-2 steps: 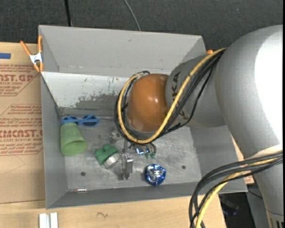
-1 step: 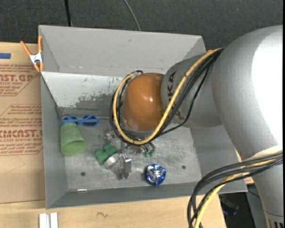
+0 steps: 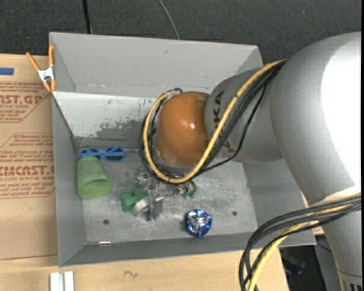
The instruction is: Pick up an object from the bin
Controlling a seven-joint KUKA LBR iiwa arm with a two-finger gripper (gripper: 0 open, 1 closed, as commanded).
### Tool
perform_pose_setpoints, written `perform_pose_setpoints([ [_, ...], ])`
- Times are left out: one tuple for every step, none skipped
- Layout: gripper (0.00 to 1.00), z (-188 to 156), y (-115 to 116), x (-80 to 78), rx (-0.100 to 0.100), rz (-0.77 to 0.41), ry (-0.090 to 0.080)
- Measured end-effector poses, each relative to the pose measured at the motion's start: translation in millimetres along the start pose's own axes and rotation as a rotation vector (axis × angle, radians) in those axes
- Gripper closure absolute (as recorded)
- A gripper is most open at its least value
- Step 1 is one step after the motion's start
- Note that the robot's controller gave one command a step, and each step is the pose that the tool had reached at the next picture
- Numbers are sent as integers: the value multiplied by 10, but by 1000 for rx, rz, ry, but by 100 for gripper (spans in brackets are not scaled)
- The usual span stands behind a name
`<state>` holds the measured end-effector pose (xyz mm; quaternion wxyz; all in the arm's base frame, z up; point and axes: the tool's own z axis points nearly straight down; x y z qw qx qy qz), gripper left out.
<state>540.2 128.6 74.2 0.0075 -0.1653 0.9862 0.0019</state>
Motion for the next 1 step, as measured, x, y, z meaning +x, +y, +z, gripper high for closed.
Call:
perform_pose_setpoints([
  [100, -1643, 498, 196, 0, -178, 6],
])
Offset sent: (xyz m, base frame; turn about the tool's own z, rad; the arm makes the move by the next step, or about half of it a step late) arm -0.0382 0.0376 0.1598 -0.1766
